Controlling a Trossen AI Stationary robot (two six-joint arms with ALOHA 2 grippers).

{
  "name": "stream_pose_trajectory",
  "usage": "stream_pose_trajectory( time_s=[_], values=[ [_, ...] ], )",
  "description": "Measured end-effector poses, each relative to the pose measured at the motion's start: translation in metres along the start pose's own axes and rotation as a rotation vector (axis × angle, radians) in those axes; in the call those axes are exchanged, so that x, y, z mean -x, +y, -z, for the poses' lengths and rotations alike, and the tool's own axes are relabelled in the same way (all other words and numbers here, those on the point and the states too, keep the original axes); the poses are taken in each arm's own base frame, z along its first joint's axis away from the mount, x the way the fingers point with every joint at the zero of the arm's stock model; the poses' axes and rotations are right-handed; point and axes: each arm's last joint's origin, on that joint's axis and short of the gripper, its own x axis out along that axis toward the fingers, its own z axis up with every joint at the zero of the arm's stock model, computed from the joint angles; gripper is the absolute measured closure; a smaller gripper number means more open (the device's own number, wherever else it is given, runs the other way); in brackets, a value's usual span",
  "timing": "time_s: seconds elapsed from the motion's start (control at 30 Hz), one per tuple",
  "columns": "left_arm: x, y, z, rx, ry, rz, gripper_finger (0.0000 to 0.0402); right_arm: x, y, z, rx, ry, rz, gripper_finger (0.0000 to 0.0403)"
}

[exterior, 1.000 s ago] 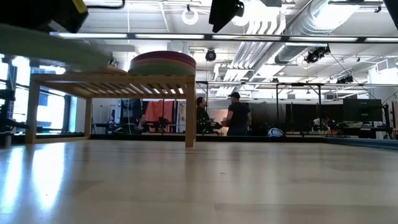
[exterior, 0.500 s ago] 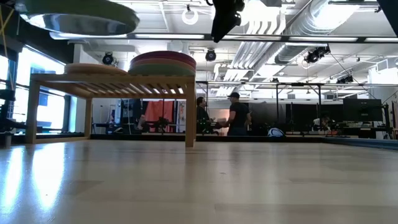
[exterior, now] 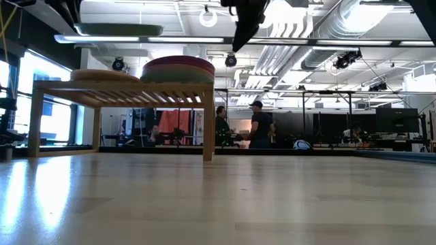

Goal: Place and stack plates onto a shelf
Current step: Stack the green plate on top of the light brown plate on the shelf

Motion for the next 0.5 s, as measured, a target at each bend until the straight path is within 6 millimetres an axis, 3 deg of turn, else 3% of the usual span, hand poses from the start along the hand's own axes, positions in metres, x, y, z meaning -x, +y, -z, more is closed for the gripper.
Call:
stream_pose_trajectory(
  time_s=[0.3, 0.5],
  values=[
    [0.002, 0.006, -0.027, 0.191, -0.203, -0.071, 0.0400, -0.001, -0.024, 0.003, 0.036, -0.042, -0.006, 0.0245],
    [-0.001, 0.012, -0.040, 0.263, -0.250, -0.137, 0.0400, -0.001, -0.036, 0.007, 0.042, -0.037, 0.010, 0.0245]
  ],
)
